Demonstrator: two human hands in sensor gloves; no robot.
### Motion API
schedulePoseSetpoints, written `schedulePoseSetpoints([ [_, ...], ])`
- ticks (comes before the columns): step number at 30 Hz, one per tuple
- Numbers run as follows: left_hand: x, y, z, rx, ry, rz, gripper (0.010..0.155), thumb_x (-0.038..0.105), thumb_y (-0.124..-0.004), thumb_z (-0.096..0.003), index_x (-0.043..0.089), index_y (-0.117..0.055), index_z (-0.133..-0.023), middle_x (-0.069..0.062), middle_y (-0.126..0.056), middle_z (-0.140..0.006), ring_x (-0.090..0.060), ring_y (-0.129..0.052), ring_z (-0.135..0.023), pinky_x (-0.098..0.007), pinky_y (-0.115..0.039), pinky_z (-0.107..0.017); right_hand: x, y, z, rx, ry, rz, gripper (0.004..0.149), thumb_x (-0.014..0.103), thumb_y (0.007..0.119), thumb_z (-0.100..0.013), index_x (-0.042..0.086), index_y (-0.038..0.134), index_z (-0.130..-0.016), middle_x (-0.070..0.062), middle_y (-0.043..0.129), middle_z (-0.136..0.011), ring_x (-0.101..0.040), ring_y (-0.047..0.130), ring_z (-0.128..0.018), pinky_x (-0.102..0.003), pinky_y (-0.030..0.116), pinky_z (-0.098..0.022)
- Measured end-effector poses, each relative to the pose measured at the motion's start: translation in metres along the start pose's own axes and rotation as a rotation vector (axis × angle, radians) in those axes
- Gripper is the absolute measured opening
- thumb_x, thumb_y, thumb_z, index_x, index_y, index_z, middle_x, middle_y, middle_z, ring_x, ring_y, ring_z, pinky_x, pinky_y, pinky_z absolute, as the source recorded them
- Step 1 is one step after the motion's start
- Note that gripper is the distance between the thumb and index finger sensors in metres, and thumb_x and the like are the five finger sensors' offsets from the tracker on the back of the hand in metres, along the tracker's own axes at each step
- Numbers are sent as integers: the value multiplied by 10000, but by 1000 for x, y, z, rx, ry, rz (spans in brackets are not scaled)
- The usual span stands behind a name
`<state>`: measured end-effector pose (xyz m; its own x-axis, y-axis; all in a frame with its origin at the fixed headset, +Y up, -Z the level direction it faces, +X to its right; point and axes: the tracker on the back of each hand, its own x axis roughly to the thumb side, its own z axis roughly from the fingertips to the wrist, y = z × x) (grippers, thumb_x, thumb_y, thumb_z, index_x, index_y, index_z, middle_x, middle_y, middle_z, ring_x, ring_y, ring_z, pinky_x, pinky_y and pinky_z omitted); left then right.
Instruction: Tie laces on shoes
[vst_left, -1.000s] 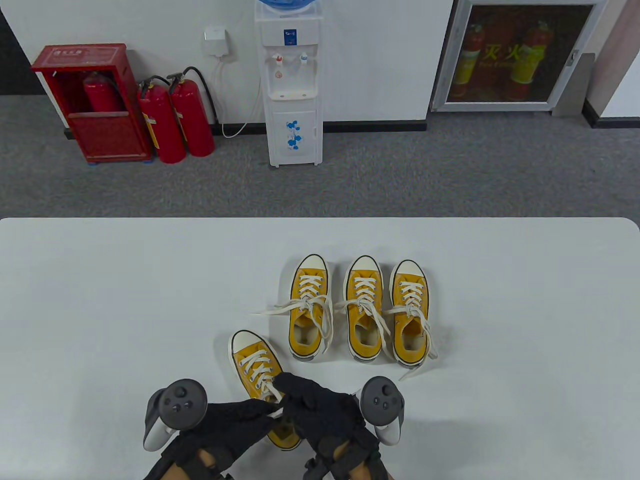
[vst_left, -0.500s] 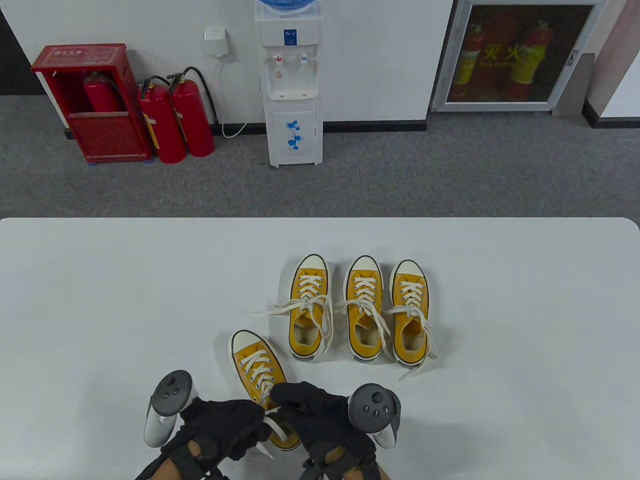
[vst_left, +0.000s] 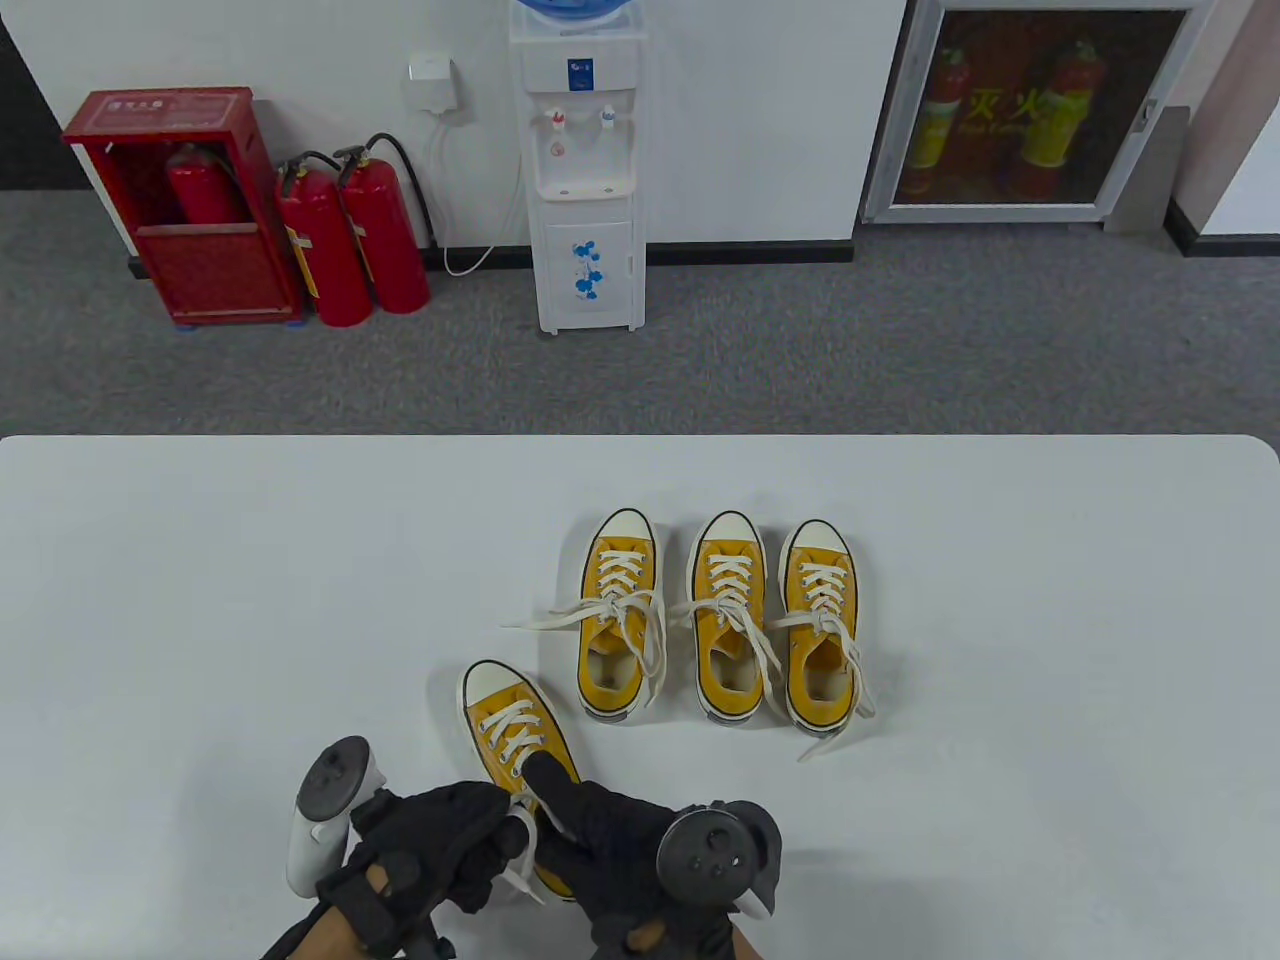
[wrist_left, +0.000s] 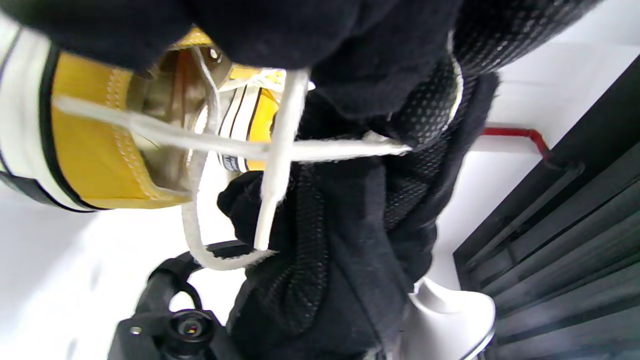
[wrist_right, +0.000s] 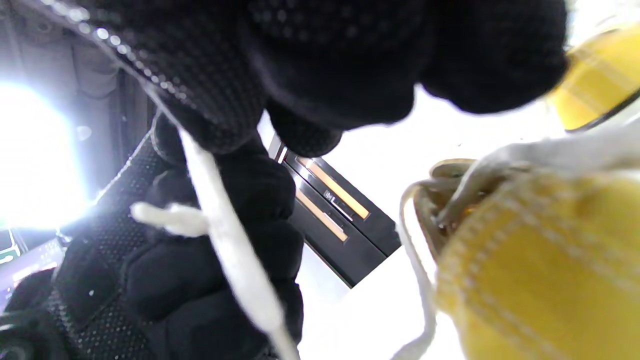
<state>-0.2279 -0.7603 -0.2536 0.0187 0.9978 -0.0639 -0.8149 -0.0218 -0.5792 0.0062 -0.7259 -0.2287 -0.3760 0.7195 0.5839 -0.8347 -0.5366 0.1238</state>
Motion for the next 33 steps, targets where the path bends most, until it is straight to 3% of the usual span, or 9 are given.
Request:
schedulePoseSetpoints([
  [12, 1, -4, -1, -1, 21, -56, 419, 610, -698, -522, 332, -958, -697, 101, -1003, -405, -79, -953, -107, -367, -910, -171, 5, 0, 2, -34, -42, 6, 668, 399, 919, -394, 392, 618, -990, -10, 928, -756, -84, 960, -249, -383, 874, -274],
  [19, 11, -3, 2, 95, -11, -245, 418, 619, -715, -508, 334, -968, -681, 102, -1009, -392, -74, -952, -93, -361, -913, -156, 4, 0, 1, -26, -25, -27, 667, 425, 920, -387, 359, 642, -990, -27, 932, -746, -91, 961, -247, -391, 872, -273],
  [33, 11, -13, 1, 96, 23, -439, 472, 655, -714, -490, 316, -979, -683, 82, -1021, -387, -92, -958, -85, -377, -909, -149, 7, -3, 4, -95, -31, 12, 566, 458, 913, -394, 370, 758, -932, -8, 977, -645, -84, 962, -206, -395, 879, -260],
])
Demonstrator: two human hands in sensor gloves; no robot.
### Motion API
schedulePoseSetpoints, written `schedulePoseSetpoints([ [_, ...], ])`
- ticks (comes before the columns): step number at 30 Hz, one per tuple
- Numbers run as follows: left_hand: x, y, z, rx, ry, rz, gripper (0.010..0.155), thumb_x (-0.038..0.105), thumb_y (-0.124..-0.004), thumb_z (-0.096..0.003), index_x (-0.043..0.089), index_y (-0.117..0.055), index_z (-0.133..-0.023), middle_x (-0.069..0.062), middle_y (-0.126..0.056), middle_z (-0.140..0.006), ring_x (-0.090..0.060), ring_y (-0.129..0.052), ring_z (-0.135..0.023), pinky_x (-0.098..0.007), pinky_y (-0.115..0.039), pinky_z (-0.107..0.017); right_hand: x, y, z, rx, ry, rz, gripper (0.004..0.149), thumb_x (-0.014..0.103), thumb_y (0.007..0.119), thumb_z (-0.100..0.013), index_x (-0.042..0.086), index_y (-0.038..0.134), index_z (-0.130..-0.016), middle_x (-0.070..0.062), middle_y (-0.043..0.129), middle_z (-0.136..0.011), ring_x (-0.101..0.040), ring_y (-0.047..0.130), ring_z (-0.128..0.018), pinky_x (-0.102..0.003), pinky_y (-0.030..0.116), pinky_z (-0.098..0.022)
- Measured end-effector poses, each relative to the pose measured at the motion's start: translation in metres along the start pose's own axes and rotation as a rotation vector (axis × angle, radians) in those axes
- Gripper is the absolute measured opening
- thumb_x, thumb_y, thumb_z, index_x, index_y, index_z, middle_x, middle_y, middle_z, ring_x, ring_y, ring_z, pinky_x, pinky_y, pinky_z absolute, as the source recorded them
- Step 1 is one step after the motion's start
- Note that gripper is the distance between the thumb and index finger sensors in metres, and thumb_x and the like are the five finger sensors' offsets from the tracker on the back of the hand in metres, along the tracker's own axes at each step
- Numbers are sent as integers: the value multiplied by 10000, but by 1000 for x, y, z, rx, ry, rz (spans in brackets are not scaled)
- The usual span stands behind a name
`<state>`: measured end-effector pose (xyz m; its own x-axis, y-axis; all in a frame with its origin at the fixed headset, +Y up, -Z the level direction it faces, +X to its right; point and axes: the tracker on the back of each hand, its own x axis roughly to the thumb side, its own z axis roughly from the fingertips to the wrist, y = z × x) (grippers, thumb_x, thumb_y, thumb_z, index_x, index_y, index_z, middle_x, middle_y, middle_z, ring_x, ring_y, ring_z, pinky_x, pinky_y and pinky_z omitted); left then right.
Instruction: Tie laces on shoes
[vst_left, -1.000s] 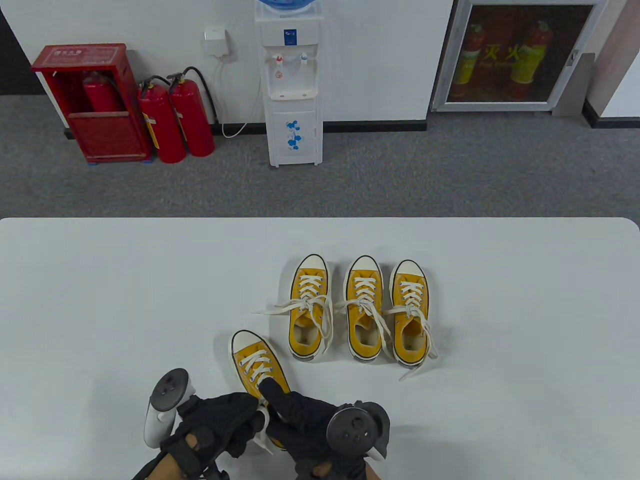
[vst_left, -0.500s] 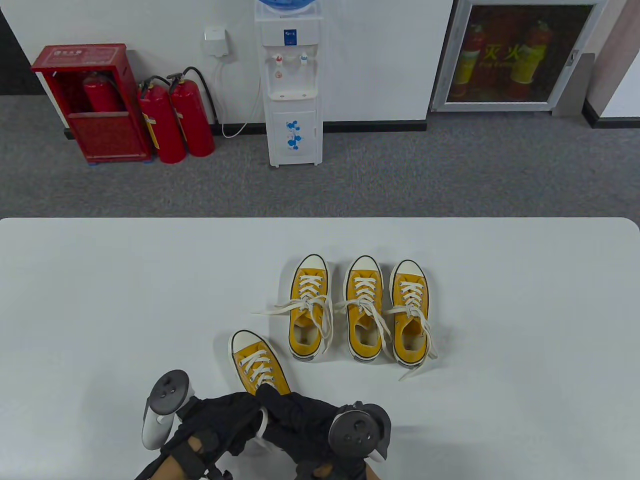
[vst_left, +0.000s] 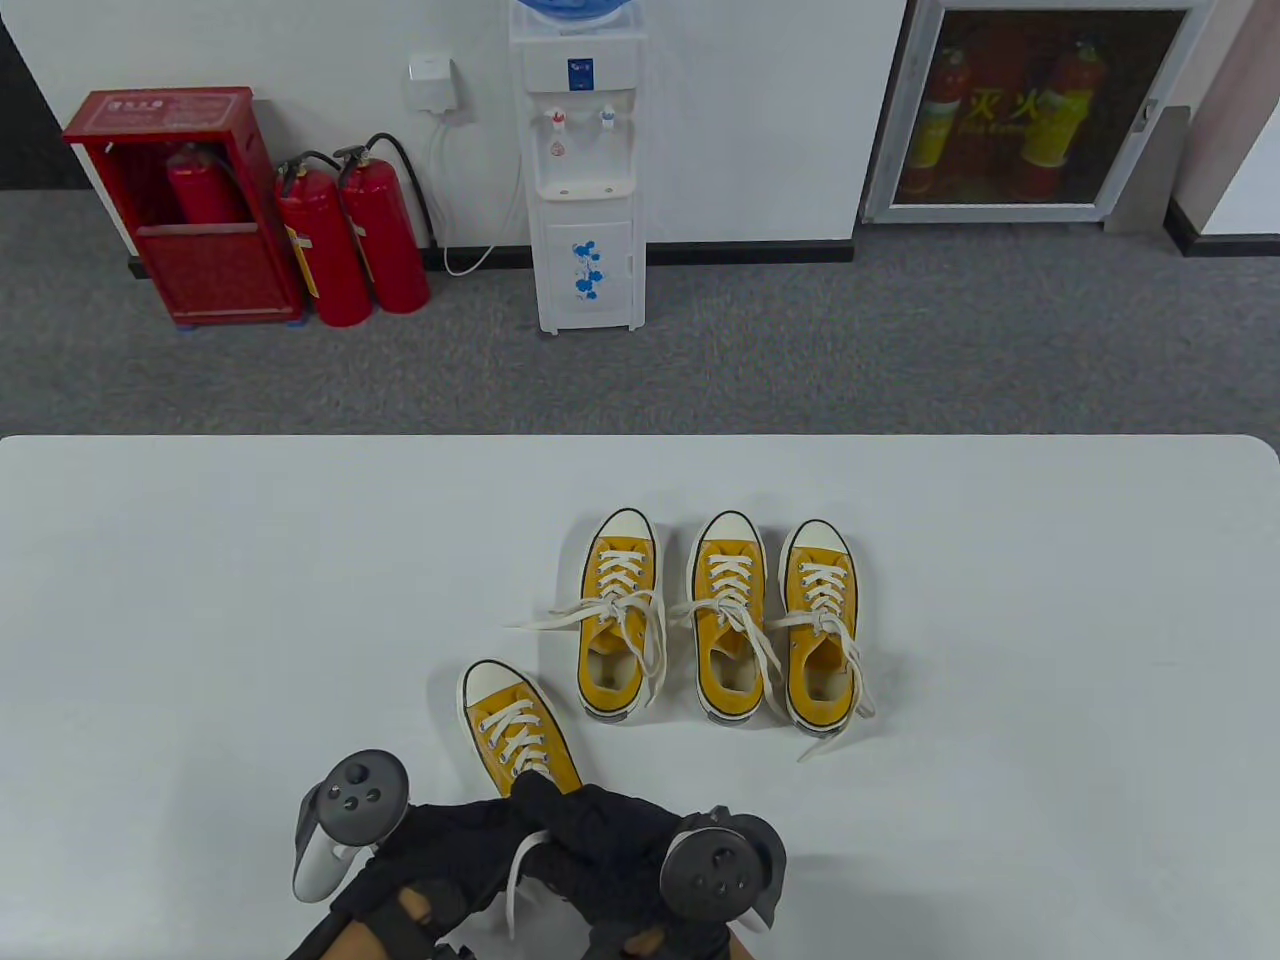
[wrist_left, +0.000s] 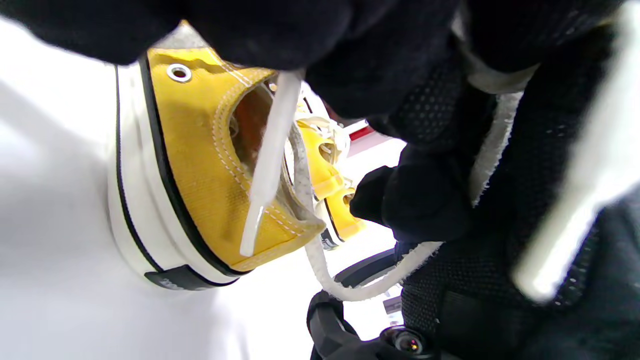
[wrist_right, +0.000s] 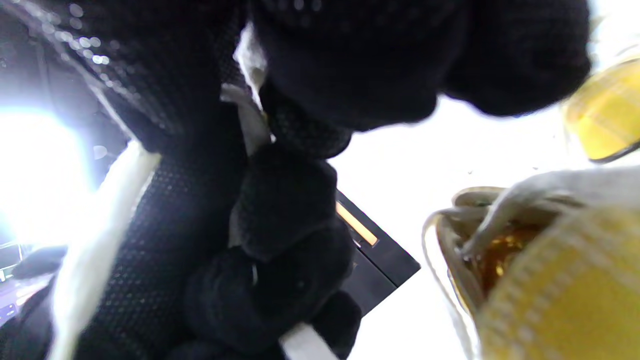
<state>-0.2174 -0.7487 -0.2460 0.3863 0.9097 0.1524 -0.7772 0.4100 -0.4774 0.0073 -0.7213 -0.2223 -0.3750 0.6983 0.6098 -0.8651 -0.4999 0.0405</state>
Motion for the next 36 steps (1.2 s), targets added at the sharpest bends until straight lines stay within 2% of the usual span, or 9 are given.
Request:
schedulePoseSetpoints([
  [2, 0, 0, 0, 1, 0, -14, 481, 658, -715, -486, 310, -984, -681, 78, -1023, -384, -97, -959, -83, -380, -909, -146, 1, 0, 0, -3, -3, 9, 500, 457, 910, -397, 353, 843, -881, -4, 988, -626, -81, 963, -195, -394, 883, -257],
  [8, 0, 0, 0, -1, 7, -25, 496, 650, -714, -490, 296, -970, -723, 61, -1027, -424, -111, -972, -113, -391, -910, -170, 0, -1, 1, -56, 13, 5, 444, 452, 901, -410, 292, 927, -824, 6, 1016, -566, -72, 966, -156, -386, 892, -233],
  [14, -1, 6, 3, 31, -2, 86, 586, 667, -703, -483, 260, -892, -859, -4, -1007, -592, -178, -1016, -270, -447, -905, -291, -9, -12, 1, -137, 93, -68, 423, 444, 884, -422, 248, 960, -789, 13, 1011, -571, -62, 967, -163, -377, 895, -236],
  [16, -1, 11, 5, 63, -13, 155, 610, 662, -699, -487, 248, -851, -909, -48, -986, -672, -220, -1028, -359, -481, -896, -357, -15, -16, 1, -157, 133, -121, 423, 443, 874, -427, 247, 952, -794, 5, 995, -611, -72, 974, -205, -387, 890, -266],
  [20, -2, 21, 9, 146, -26, 178, 639, 653, -701, -488, 244, -787, -972, -86, -931, -821, -297, -1037, -546, -533, -874, -484, -26, -27, 2, -219, 205, -218, 422, 439, 854, -438, 253, 929, -810, -9, 946, -706, -104, 988, -310, -416, 872, -342],
  [26, -3, 34, 13, 258, -41, 139, 619, 616, -720, -490, 246, -761, -986, -107, -864, -926, -337, -1010, -696, -557, -834, -578, -39, -40, 4, -289, 291, -261, 421, 442, 833, -451, 258, 909, -822, -24, 855, -840, -164, 991, -521, -475, 826, -473],
  [30, 0, 47, 18, 357, -46, -20, 594, 587, -742, -489, 251, -768, -977, -103, -866, -922, -333, -1011, -691, -558, -831, -577, -48, -48, 6, -344, 341, -272, 420, 446, 820, -457, 257, 899, -824, -15, 848, -862, -176, 1009, -583, -489, 821, -508],
  [34, 5, 59, 24, 442, -30, -330, 556, 586, -764, -479, 278, -819, -939, -74, -892, -865, -282, -1018, -610, -533, -853, -540, -56, -55, 7, -379, 375, -293, 419, 442, 811, -458, 252, 892, -823, -17, 847, -868, -189, 1009, -605, -498, 806, -527],
  [36, 5, 63, 25, 464, -9, -427, 534, 593, -775, -472, 292, -851, -907, -55, -895, -821, -251, -1002, -551, -523, -851, -515, -59, -58, 8, -384, 396, -279, 419, 445, 805, -461, 255, 887, -825, -11, 846, -868, -184, 1005, -610, -498, 796, -539],
])
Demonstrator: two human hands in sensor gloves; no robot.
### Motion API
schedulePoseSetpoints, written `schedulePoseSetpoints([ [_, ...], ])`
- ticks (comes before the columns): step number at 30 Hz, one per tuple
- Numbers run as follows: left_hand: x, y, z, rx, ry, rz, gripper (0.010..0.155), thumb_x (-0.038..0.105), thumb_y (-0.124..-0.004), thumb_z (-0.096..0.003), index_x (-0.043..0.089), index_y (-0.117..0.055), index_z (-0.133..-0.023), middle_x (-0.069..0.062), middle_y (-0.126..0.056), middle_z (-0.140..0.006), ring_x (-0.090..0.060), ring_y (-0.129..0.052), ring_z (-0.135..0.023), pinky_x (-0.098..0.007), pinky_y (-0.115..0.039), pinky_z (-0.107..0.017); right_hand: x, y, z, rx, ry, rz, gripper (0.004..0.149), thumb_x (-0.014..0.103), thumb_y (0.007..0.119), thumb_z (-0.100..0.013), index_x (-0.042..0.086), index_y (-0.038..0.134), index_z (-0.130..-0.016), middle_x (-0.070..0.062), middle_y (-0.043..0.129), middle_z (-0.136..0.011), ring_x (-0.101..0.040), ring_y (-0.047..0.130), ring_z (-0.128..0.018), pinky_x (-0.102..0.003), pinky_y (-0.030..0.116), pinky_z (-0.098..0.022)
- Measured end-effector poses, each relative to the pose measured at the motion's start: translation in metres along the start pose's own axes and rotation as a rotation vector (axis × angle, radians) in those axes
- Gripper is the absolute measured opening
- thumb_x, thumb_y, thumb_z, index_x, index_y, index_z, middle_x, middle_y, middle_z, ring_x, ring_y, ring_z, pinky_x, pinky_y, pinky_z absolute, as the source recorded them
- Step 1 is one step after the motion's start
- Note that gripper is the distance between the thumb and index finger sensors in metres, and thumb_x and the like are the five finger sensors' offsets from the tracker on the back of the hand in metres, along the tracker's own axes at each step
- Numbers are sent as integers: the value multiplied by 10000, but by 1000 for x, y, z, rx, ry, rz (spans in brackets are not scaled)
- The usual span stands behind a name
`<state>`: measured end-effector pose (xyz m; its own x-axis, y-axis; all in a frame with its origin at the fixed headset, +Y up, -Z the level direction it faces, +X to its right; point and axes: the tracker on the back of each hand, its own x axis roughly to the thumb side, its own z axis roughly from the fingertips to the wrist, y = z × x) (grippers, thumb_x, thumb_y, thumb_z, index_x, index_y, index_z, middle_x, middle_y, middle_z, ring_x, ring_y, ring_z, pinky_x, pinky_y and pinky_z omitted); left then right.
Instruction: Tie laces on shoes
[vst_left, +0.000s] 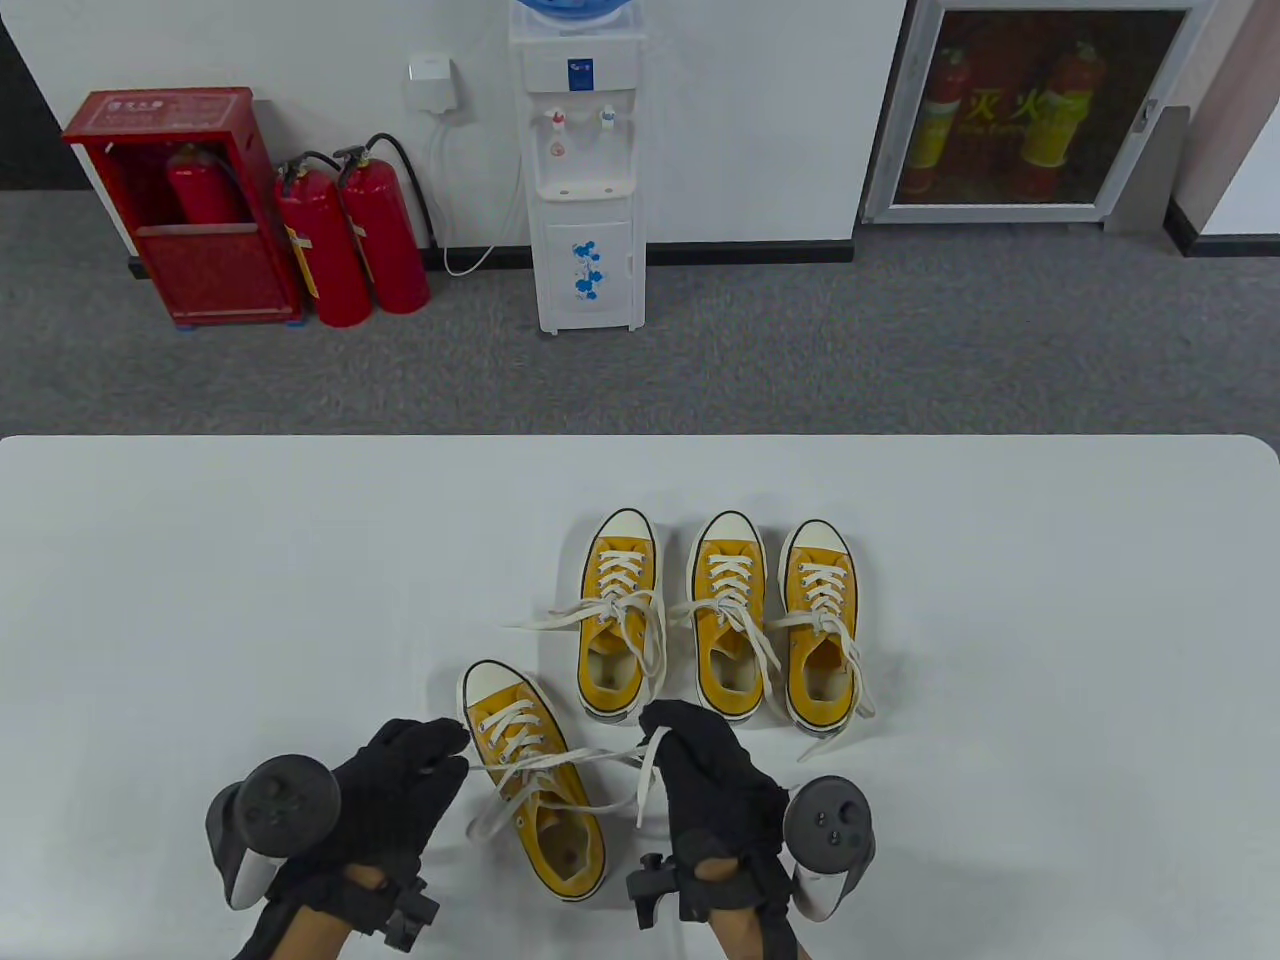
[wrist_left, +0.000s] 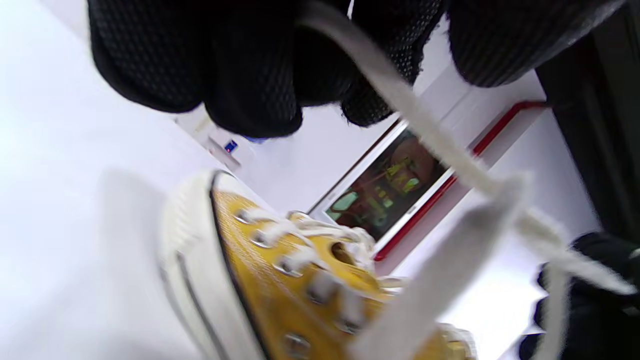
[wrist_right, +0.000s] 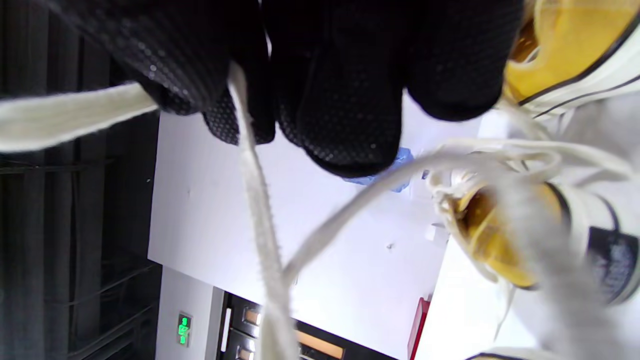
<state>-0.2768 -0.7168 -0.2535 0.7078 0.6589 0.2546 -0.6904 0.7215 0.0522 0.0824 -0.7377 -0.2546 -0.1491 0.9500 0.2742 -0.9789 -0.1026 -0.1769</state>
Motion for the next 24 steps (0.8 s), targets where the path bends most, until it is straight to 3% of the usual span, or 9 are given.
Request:
schedulePoseSetpoints([
  [4, -4, 8, 0, 21, 27, -92, 487, 612, -798, -459, 296, -937, -803, -41, -895, -737, -223, -960, -451, -516, -840, -458, -5, -5, -3, -15, 27, 4, 420, 445, 793, -466, 251, 874, -829, -13, 830, -873, -187, 987, -611, -501, 776, -552],
  [9, -12, 21, -1, 40, 76, -157, 399, 638, -830, -437, 291, -993, -550, -13, -915, -645, -198, -944, -368, -500, -850, -398, -12, -13, -7, -38, 68, 33, 414, 449, 771, -472, 249, 856, -824, -10, 820, -869, -180, 974, -604, -501, 767, -555],
  [16, -26, 34, 0, 90, 159, -137, 394, 661, -844, -422, 297, -949, -528, -7, -892, -674, -204, -941, -398, -506, -840, -416, -15, -26, -11, -110, 112, 120, 404, 480, 748, -471, 249, 855, -785, -4, 842, -815, -153, 969, -528, -483, 779, -531],
  [24, -41, 46, 2, 134, 247, -131, 311, 572, -868, -446, 275, -945, -492, -4, -896, -664, -210, -947, -395, -512, -842, -412, -16, -48, -18, -216, 114, 226, 397, 486, 730, -466, 244, 869, -748, -10, 868, -765, -127, 978, -439, -457, 810, -476],
])
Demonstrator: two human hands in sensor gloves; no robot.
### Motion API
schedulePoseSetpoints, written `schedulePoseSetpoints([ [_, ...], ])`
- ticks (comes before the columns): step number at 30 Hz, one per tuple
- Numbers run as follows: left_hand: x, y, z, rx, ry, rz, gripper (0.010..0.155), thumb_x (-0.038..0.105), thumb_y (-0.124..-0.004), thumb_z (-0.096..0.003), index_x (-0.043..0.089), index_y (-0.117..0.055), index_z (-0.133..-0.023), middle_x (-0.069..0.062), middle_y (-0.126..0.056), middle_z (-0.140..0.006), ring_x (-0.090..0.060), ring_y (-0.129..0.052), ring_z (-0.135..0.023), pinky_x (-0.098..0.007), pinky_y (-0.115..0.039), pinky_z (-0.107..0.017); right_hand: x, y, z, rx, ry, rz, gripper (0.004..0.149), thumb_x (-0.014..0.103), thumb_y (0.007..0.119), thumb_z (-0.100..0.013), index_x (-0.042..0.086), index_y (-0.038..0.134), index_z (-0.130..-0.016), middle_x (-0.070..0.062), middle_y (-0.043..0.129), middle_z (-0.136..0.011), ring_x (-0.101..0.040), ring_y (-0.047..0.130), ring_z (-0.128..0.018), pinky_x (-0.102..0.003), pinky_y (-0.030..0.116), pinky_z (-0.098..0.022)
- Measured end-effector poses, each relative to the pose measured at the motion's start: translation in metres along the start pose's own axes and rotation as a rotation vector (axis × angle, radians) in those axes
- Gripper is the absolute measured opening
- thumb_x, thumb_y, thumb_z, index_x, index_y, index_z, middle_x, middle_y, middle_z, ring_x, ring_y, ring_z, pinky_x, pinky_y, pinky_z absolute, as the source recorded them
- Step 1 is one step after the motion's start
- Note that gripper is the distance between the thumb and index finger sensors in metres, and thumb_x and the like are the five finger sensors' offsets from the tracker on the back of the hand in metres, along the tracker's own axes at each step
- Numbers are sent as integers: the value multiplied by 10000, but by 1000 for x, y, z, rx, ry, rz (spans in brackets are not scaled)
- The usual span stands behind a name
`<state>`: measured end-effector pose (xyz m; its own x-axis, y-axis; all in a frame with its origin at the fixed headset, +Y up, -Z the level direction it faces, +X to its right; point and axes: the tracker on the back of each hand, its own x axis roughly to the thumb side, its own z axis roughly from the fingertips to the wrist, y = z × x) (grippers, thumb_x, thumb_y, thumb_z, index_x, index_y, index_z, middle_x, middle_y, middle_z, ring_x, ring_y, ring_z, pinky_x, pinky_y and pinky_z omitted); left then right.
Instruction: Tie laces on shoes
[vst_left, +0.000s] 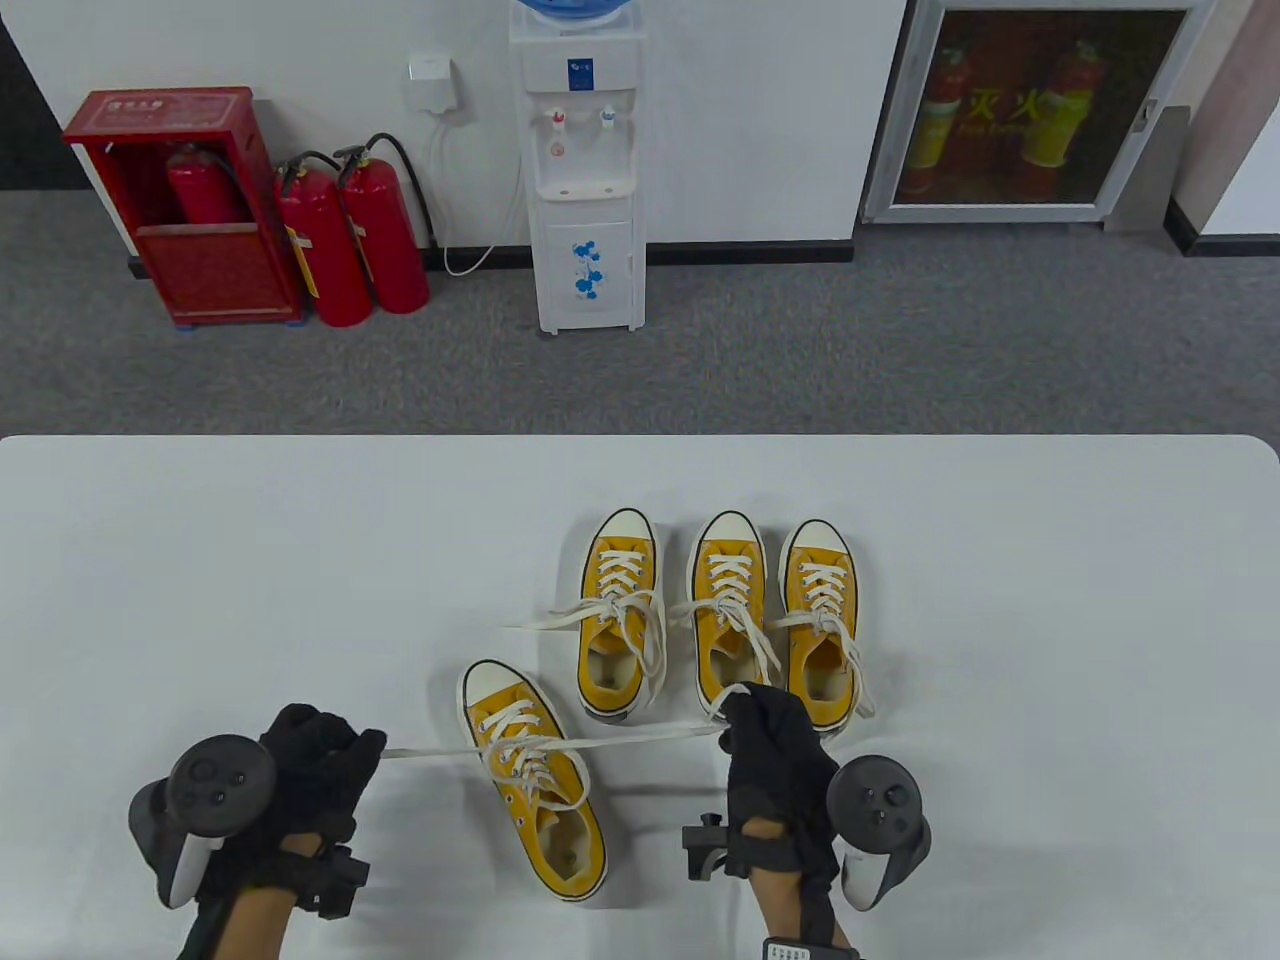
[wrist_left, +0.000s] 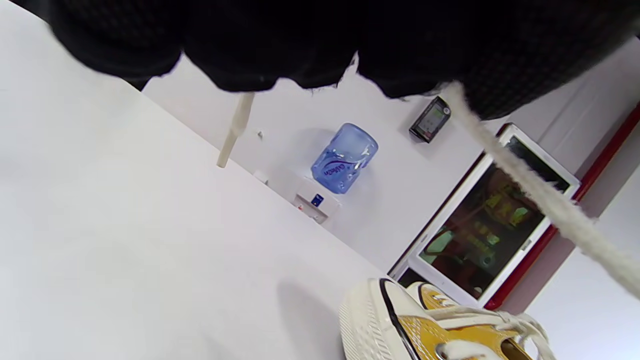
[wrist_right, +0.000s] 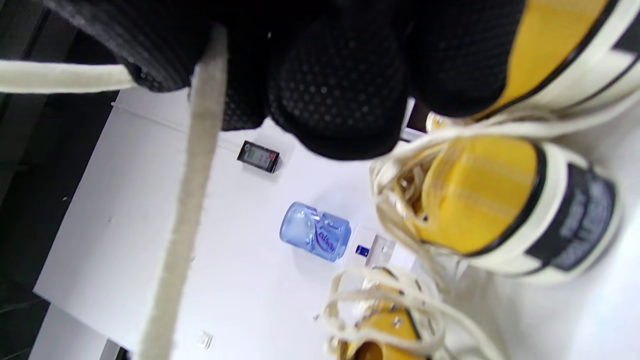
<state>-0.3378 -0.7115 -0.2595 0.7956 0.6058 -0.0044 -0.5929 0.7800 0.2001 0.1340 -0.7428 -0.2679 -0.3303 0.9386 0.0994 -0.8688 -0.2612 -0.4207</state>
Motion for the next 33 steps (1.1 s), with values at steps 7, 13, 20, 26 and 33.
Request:
schedulePoseSetpoints([
  [7, -16, 9, 0, -19, 154, -30, 309, 549, -847, -464, 259, -954, -461, -11, -918, -627, -215, -957, -354, -512, -853, -372, -9, -19, -10, -92, 59, 51, 395, 483, 740, -466, 232, 885, -735, -22, 887, -742, -89, 981, -336, -416, 848, -388],
  [13, -28, 17, 0, -6, 253, -68, 308, 543, -850, -464, 254, -953, -443, -4, -924, -613, -211, -959, -342, -506, -857, -363, -17, -32, -13, -171, 117, 97, 393, 484, 740, -467, 232, 887, -730, -22, 890, -735, -62, 973, -277, -391, 861, -343],
  [20, -37, 24, 1, 12, 353, -153, 307, 539, -857, -461, 247, -950, -429, 3, -924, -609, -206, -959, -340, -501, -858, -363, -30, -51, -18, -272, 203, 108, 393, 485, 738, -471, 234, 881, -737, -20, 882, -747, -55, 968, -270, -386, 861, -337],
  [26, -51, 26, 1, 4, 439, -168, 307, 541, -862, -459, 247, -949, -432, 3, -922, -613, -204, -958, -343, -499, -857, -365, -41, -65, -21, -336, 249, 112, 392, 486, 738, -472, 240, 877, -744, -18, 871, -766, -53, 965, -269, -384, 860, -339],
  [33, -60, 25, 2, -10, 505, -219, 306, 544, -862, -458, 252, -949, -435, 7, -921, -617, -201, -959, -346, -496, -858, -368, -53, -72, -21, -371, 319, 103, 389, 479, 739, -473, 236, 879, -743, -26, 864, -773, -55, 964, -268, -387, 858, -336],
])
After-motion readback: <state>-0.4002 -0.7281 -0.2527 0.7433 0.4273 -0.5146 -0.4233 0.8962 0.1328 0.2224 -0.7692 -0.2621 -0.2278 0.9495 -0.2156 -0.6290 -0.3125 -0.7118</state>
